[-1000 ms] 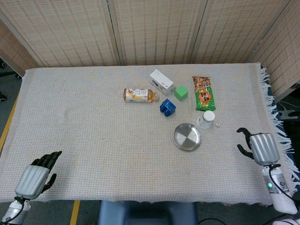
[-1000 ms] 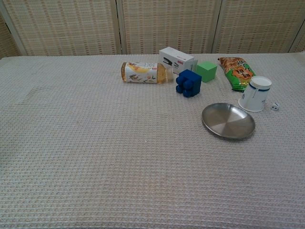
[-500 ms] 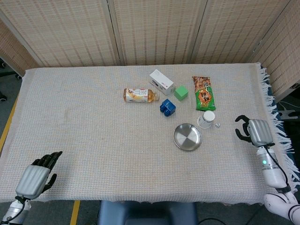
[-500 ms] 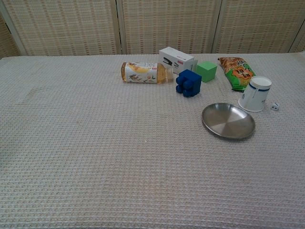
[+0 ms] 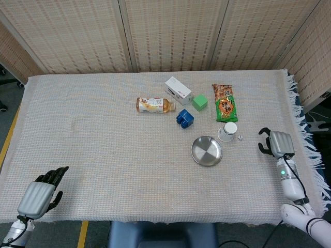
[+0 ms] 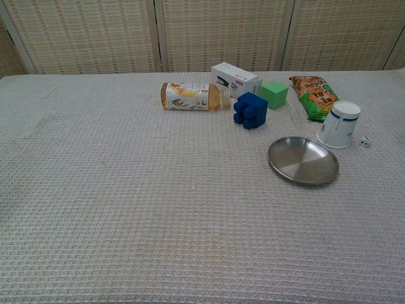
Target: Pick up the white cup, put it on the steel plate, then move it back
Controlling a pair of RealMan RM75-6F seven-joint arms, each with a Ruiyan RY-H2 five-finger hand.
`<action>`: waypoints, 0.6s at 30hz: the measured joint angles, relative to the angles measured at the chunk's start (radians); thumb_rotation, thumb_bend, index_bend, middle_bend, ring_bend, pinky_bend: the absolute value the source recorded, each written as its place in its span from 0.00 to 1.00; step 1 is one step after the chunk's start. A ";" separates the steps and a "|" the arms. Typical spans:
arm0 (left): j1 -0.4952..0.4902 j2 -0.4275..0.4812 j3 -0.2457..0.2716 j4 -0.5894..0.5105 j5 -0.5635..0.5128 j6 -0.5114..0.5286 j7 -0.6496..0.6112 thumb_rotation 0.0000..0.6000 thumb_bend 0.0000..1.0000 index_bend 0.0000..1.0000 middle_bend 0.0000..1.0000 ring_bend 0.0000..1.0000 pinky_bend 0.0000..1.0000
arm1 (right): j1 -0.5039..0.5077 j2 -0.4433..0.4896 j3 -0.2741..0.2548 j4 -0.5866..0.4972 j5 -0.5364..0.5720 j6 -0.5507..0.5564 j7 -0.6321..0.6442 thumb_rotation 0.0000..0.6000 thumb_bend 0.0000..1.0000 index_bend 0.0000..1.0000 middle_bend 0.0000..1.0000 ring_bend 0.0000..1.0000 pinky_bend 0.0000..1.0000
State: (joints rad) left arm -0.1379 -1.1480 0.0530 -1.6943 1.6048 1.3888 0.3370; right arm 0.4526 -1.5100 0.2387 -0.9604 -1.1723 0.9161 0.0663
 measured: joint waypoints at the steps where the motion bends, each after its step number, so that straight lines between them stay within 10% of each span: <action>1: 0.000 0.000 0.001 0.000 0.001 0.001 -0.001 1.00 0.45 0.07 0.14 0.19 0.37 | 0.004 0.004 0.008 -0.024 0.029 -0.003 -0.050 1.00 0.29 0.37 0.88 0.96 0.86; 18: 0.003 0.005 0.003 0.001 0.010 0.011 -0.015 1.00 0.45 0.07 0.14 0.19 0.37 | 0.133 0.005 0.056 -0.181 0.474 -0.067 -0.529 1.00 0.29 0.41 0.88 0.96 0.87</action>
State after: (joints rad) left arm -0.1346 -1.1427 0.0564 -1.6932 1.6153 1.3999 0.3220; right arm 0.5861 -1.5050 0.2948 -1.1418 -0.6984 0.8494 -0.4631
